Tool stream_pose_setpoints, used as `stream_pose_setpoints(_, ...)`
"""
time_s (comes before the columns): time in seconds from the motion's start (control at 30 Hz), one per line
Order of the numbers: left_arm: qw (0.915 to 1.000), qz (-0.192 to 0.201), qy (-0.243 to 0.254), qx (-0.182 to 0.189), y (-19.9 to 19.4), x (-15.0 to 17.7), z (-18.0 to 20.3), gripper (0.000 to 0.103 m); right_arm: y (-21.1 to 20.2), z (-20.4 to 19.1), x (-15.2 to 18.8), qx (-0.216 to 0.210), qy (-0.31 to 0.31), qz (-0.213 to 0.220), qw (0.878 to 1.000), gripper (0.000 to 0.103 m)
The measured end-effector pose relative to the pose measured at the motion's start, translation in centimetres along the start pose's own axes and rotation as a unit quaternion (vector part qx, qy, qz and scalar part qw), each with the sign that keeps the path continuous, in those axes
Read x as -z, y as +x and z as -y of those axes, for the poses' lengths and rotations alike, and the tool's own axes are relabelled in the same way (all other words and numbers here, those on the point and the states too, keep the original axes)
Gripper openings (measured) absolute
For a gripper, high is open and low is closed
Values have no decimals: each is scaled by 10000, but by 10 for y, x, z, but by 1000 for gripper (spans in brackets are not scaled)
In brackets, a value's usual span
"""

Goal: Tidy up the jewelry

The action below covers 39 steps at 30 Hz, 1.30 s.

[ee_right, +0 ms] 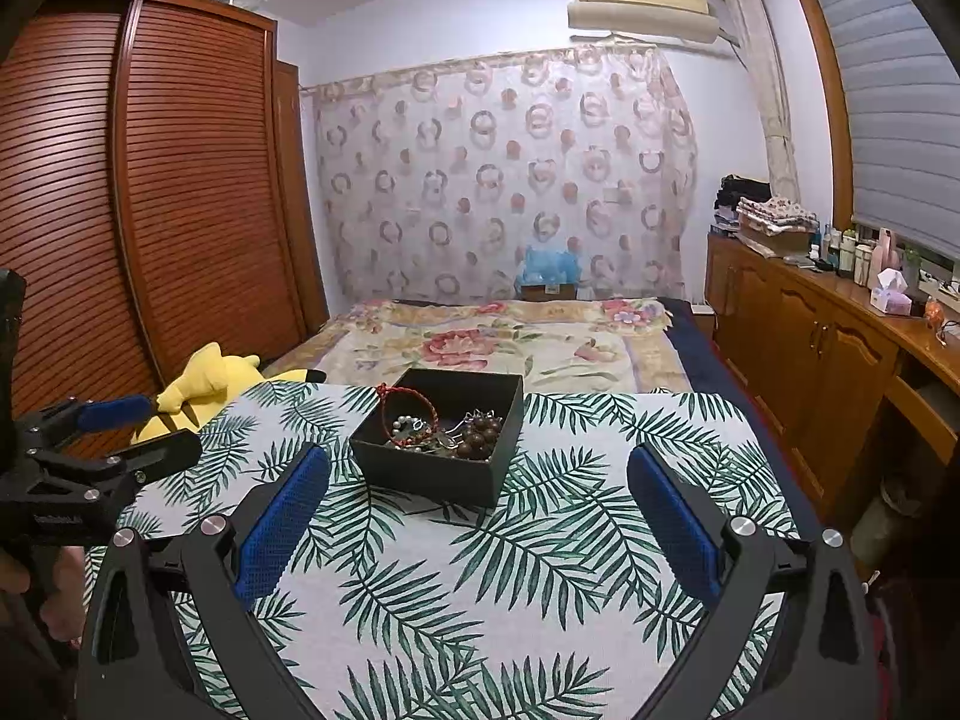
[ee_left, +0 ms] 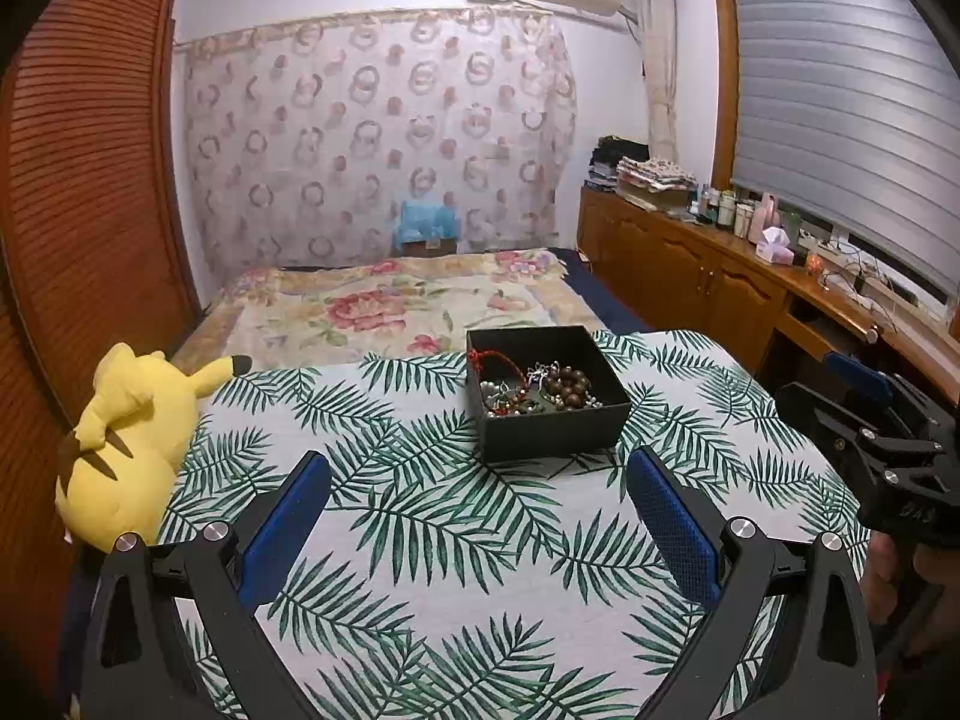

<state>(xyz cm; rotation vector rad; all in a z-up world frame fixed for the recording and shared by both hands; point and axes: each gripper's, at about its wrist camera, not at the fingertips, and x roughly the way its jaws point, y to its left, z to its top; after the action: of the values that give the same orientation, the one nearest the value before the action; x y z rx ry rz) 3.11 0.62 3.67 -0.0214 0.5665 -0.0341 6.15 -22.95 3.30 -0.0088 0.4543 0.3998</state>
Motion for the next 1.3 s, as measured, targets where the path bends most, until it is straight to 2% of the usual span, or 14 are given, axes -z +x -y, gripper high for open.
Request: stream_pose_setpoints(1.3, 10000, 30, -15, 56, -7, -1, 3, 95, 7, 0, 5, -19, 20, -42, 10000, 100)
